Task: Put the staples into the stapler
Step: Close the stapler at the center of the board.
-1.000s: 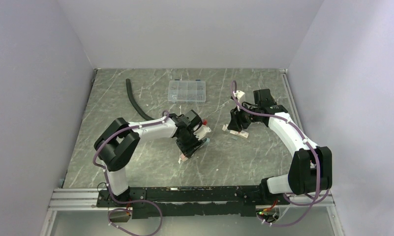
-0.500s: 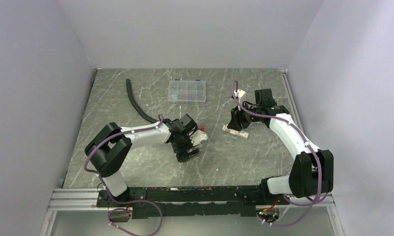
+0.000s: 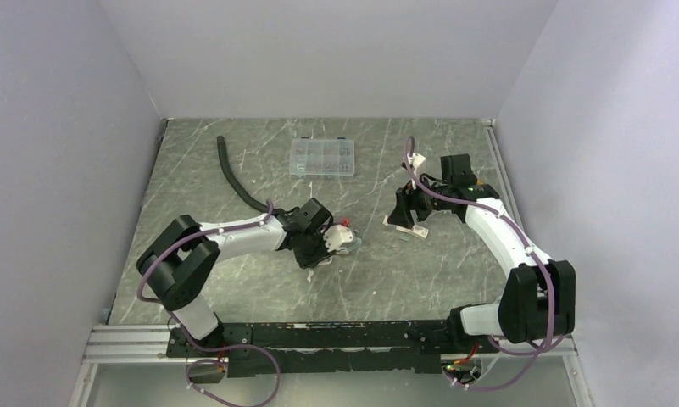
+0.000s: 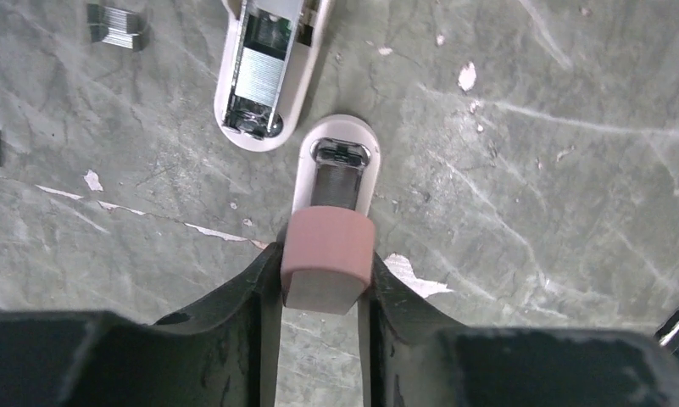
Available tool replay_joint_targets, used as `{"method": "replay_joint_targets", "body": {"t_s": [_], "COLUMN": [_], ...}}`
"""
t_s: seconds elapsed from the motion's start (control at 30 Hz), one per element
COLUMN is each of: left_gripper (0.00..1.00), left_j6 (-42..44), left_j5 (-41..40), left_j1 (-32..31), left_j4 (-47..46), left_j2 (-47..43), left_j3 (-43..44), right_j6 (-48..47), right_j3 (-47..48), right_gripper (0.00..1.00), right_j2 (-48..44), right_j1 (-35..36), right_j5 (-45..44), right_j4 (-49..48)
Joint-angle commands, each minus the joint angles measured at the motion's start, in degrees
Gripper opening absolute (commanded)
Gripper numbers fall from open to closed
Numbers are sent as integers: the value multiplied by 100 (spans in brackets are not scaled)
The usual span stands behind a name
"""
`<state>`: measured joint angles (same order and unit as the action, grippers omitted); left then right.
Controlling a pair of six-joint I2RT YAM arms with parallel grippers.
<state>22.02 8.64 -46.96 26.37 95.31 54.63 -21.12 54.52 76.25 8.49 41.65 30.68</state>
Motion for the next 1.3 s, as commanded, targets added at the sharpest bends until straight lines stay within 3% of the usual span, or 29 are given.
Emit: {"method": "replay_joint_targets", "body": {"t_s": [0.0, 0.07, 0.13, 0.3, 0.47, 0.77, 0.87, 1.1, 1.27], "left_gripper": [25, 7, 3, 3, 3, 3, 3, 3, 3], "left_j6": [519, 701, 894, 1421, 1890, 2146, 2062, 1846, 1770], "left_j5": [426, 525, 641, 859, 1184, 1644, 1623, 1594, 1558], "left_j1": [114, 150, 168, 178, 187, 180, 181, 176, 178], "left_j4": [-205, -315, -377, -71, 611, 2295, 2408, 2278, 2167], "left_j2": [-273, -409, -563, -709, -766, -328, -150, 11, 73], "left_j3": [-251, -259, -253, 50, 551, 2630, 2969, 3131, 3097], "right_j6": [604, 845, 963, 1180, 1592, 2012, 2199, 3325, 3618], "right_j3": [-88, 1, 195, 641, 961, 1074, 1194, 860, 782], "right_gripper": [81, 92, 98, 99, 94, 95, 95, 95, 95], "right_j2": [-228, -63, 198, 599, 926, 1440, 1612, 1693, 1723], "right_j1": [-137, -201, -272, -336, -170, 729, 816, 831, 836], "right_j5": [319, 479, 777, 1357, 1992, 2673, 2996, 3538, 3462], "right_j4": [-632, -660, -517, -340, -398, -760, -806, -1933, -2170]}}
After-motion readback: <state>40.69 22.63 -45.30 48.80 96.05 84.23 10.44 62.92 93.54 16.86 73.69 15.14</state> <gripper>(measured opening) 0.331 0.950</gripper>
